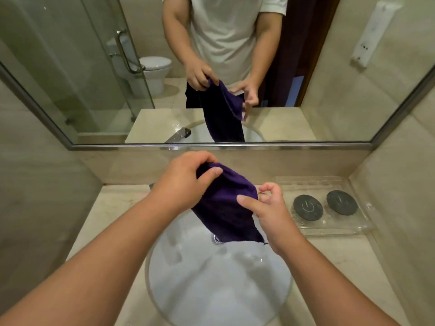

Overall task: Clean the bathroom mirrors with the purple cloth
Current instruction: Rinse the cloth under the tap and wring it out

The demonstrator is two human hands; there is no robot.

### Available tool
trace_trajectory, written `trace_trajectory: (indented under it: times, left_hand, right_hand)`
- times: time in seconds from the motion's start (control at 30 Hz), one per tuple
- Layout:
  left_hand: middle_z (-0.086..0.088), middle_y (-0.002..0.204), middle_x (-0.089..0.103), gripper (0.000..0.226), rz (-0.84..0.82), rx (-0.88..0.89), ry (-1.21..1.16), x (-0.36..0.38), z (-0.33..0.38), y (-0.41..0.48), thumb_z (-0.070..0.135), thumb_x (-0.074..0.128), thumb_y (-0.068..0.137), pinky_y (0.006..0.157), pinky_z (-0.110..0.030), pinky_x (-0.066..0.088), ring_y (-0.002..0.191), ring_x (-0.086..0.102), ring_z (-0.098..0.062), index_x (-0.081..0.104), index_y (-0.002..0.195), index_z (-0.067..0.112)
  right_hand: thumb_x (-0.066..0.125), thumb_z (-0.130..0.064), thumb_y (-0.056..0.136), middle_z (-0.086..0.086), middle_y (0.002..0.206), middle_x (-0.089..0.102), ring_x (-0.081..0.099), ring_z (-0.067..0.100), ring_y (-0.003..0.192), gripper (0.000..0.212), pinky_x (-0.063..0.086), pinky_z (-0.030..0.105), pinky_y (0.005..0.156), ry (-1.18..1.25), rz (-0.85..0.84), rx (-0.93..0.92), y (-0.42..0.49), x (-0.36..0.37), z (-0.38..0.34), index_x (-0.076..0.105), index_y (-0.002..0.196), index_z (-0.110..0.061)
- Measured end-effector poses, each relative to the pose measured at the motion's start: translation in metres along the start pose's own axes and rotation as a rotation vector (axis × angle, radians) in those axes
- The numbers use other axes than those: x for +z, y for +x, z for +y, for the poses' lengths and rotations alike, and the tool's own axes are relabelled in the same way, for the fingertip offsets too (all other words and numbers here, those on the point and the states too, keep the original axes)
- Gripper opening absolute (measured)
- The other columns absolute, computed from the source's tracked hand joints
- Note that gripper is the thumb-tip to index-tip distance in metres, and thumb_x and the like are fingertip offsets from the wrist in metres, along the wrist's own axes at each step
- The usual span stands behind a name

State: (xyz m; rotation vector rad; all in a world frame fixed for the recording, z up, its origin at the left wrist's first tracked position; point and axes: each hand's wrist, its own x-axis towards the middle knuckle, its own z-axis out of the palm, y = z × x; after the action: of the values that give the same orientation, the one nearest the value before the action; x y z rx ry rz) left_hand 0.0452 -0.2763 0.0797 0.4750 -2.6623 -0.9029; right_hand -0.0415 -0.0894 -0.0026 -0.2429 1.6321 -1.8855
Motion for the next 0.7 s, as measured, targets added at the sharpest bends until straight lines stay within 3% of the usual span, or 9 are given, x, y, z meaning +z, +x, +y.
trace_trajectory:
  times: [0.1,0.13,0.2,0.27,0.37,0.43,0.53,0.63,0.7]
  left_hand:
    - [0.025,0.095,0.061,0.006,-0.062,0.121,-0.056,-0.006,0.003,-0.008,0.050,0.062,0.088,0.078,-0.013,0.040,0.096,0.055,0.007,0.061,0.094,0.048]
    - [0.025,0.097,0.061,0.010,-0.092,0.162,-0.065,-0.008,0.005,-0.011,0.052,0.061,0.087,0.080,-0.015,0.042,0.096,0.056,0.005,0.062,0.096,0.047]
    - [0.021,0.096,0.063,0.016,-0.147,0.214,-0.060,-0.013,0.008,-0.013,0.054,0.059,0.086,0.084,-0.022,0.047,0.096,0.058,0.002,0.064,0.099,0.045]
    - [0.021,0.095,0.065,0.017,-0.169,0.225,-0.068,-0.018,0.010,-0.016,0.054,0.059,0.086,0.085,-0.026,0.050,0.096,0.059,0.002,0.066,0.098,0.044]
    - [0.024,0.094,0.066,0.012,-0.158,0.221,-0.080,-0.030,0.008,-0.018,0.051,0.062,0.089,0.081,-0.024,0.051,0.094,0.060,0.004,0.067,0.096,0.044]
    - [0.026,0.094,0.065,0.011,-0.141,0.213,-0.076,-0.039,0.007,-0.021,0.053,0.062,0.089,0.078,-0.021,0.050,0.093,0.060,0.005,0.066,0.095,0.046]
    - [0.025,0.092,0.064,0.010,-0.142,0.189,-0.045,-0.049,0.004,-0.023,0.054,0.063,0.088,0.076,-0.021,0.048,0.091,0.059,0.005,0.065,0.094,0.046]
    - [0.024,0.092,0.061,0.011,-0.144,0.137,0.005,-0.054,-0.001,-0.024,0.053,0.068,0.085,0.075,-0.018,0.046,0.090,0.056,0.008,0.064,0.093,0.046]
    - [0.024,0.091,0.059,0.011,-0.132,0.055,0.011,-0.055,-0.007,-0.024,0.044,0.072,0.083,0.070,-0.017,0.044,0.085,0.056,0.008,0.061,0.086,0.047]
  right_hand:
    - [0.088,-0.043,0.061,0.002,0.097,0.077,0.075,0.018,0.090,0.089,0.056,0.028,0.069,-0.213,-0.125,0.099,-0.004,0.008,-0.008,0.031,0.128,-0.058]
    - [0.086,-0.043,0.063,0.003,0.098,0.077,0.075,0.018,0.092,0.089,0.057,0.033,0.076,-0.287,-0.196,0.134,-0.007,0.012,-0.011,0.033,0.132,-0.059]
    - [0.082,-0.040,0.069,-0.001,0.098,0.077,0.073,0.016,0.094,0.047,0.056,0.044,0.091,-0.468,-0.286,0.155,-0.012,0.021,-0.016,0.067,0.114,-0.041]
    - [0.080,-0.032,0.075,-0.005,0.094,0.077,0.072,0.012,0.091,0.017,0.053,0.045,0.097,-0.564,-0.274,0.132,-0.017,0.028,-0.019,0.076,0.092,-0.029]
    - [0.083,-0.036,0.068,-0.007,0.109,0.070,0.067,0.007,0.099,0.025,0.053,0.036,0.091,-0.571,-0.161,0.056,-0.024,0.034,-0.025,0.074,0.092,-0.032]
    - [0.085,-0.037,0.059,-0.010,0.103,0.067,0.064,0.007,0.094,0.033,0.047,0.029,0.080,-0.485,-0.121,0.022,-0.028,0.035,-0.032,0.067,0.084,-0.025]
    - [0.083,-0.021,0.058,0.001,0.078,0.060,0.058,0.017,0.077,0.035,0.040,0.037,0.076,-0.291,-0.179,0.006,-0.030,0.037,-0.043,0.054,0.077,-0.017]
    - [0.080,-0.007,0.064,0.008,0.082,0.067,0.064,0.023,0.079,0.030,0.047,0.040,0.079,-0.211,-0.173,-0.041,-0.033,0.049,-0.054,0.058,0.079,-0.021]
    - [0.078,0.001,0.072,0.007,0.088,0.072,0.069,0.023,0.081,0.032,0.052,0.038,0.076,-0.171,-0.078,-0.096,-0.035,0.058,-0.060,0.062,0.088,-0.020]
